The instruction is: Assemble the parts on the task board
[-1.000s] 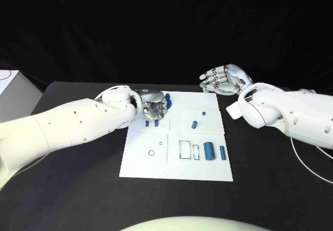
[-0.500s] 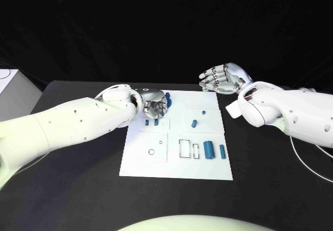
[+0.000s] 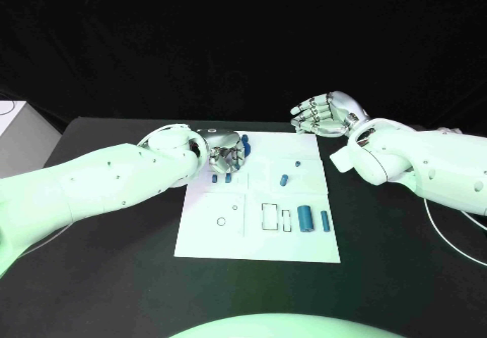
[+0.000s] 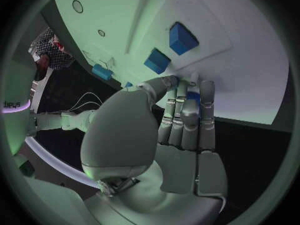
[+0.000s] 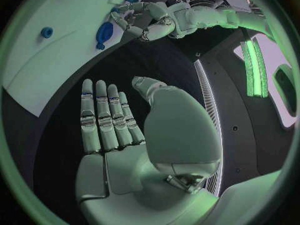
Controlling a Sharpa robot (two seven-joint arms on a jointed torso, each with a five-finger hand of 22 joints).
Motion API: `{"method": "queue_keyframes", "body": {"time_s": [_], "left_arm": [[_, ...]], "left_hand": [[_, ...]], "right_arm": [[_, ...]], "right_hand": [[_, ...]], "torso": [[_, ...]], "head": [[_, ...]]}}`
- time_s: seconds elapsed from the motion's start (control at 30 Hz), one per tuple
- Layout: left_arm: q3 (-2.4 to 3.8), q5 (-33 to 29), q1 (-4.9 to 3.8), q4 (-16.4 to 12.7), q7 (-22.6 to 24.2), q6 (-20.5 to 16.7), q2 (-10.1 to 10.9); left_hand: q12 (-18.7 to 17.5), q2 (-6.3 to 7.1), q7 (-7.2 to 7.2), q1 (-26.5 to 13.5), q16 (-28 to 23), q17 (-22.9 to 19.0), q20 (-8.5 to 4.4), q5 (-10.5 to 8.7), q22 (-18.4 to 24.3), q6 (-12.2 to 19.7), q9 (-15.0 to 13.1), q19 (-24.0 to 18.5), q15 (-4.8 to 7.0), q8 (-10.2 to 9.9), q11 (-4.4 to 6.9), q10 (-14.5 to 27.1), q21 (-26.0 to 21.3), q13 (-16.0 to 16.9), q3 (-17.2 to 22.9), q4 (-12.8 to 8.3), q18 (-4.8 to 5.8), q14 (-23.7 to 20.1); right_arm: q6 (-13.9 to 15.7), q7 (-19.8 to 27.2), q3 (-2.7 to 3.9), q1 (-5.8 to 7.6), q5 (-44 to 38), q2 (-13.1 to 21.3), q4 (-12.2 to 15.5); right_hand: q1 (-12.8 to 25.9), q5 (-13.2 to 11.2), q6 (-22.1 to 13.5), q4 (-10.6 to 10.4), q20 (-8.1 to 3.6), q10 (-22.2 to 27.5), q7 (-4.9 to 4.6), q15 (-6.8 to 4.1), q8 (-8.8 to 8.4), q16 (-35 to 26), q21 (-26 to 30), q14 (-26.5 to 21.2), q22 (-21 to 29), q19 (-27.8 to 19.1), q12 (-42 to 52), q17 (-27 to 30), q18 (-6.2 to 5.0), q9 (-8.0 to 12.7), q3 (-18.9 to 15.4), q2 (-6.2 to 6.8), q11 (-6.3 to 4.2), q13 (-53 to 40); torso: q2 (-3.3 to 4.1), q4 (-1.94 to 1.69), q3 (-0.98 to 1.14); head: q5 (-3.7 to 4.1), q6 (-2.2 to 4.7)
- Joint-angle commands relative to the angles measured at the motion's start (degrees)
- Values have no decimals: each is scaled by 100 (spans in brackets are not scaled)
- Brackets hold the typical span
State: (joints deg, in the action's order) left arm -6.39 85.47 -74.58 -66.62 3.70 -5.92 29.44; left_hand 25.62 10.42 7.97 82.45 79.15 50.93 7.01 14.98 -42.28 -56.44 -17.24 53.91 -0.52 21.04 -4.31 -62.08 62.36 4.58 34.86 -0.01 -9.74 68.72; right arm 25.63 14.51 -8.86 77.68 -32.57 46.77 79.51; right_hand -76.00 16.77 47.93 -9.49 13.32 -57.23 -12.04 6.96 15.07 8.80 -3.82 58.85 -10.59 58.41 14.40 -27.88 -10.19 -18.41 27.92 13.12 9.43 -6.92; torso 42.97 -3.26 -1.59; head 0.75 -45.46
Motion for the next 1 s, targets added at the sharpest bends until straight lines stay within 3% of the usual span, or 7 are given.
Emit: {"method": "queue_keyframes", "body": {"time_s": [0.03, 0.17, 0.57, 0.8, 1.0], "left_arm": [[2, -113, 13, -39, 127, -247, 38], [48, -283, 24, -174, 186, -343, 159], [290, -680, 20, -674, 162, -151, 679], [333, -736, 19, -747, 122, -5, 907], [337, -681, 21, -664, 70, 108, 925]], "left_hand": [[-40, -31, 15, -21, 31, 2, -36, 11, -9, -39, -1, 4, -6, -39, -9, -49, 27, 5, 1, -35, -84, 51], [-126, -4, 26, -95, 40, -7, -26, 10, -18, -44, -6, -8, -21, -80, -19, -72, 37, 8, -13, -30, -83, 62], [-228, 21, 21, -198, 48, -34, -11, 10, -8, -60, -20, -24, -31, -119, -23, -102, 20, 15, -62, -1, -82, 60], [-240, 23, 20, -208, 48, -40, -10, 10, -6, -62, -22, -26, -32, -123, -23, -107, 16, 17, -68, 3, -82, 58], [-248, 20, 18, -210, 47, -44, -10, 11, -4, -65, -24, -28, -32, -125, -22, -110, 13, 18, -69, 3, -83, 56]], "right_arm": [[-77, 31, 2, -1, 9, 5, 12], [-86, 24, 2, -2, 9, 14, 12], [-95, 18, 2, -11, 8, 47, 5], [-99, 16, 2, -29, 8, 60, 2], [-96, 19, 2, -39, 7, 62, 4]], "right_hand": [[50, 19, -34, 42, 12, 35, -71, 18, -26, -29, 25, -37, 5, -38, -13, 4, -35, 8, -2, -17, 7, 5], [50, 19, -34, 42, 12, 35, -71, 18, -26, -29, 25, -37, 5, -38, -13, 4, -35, 8, -2, -17, 7, 5], [49, 22, -32, 46, 14, 38, -73, 20, -25, -37, 25, -38, 21, -42, -12, 14, -35, 9, 0, -21, 8, 16], [49, 22, -32, 46, 14, 38, -73, 20, -25, -37, 25, -38, 21, -42, -12, 14, -35, 9, 0, -21, 8, 16], [44, 25, -32, 51, 16, 40, -72, 22, -24, -43, 25, -38, 31, -45, -12, 21, -36, 9, 3, -24, 9, 24]], "torso": [[2, 2, 0], [-1, -1, -3], [-12, -23, -1], [-15, -33, -6], [-14, -25, -2]], "head": [[5, 1], [18, 4], [14, -5], [16, -15], [-9, -20]]}}
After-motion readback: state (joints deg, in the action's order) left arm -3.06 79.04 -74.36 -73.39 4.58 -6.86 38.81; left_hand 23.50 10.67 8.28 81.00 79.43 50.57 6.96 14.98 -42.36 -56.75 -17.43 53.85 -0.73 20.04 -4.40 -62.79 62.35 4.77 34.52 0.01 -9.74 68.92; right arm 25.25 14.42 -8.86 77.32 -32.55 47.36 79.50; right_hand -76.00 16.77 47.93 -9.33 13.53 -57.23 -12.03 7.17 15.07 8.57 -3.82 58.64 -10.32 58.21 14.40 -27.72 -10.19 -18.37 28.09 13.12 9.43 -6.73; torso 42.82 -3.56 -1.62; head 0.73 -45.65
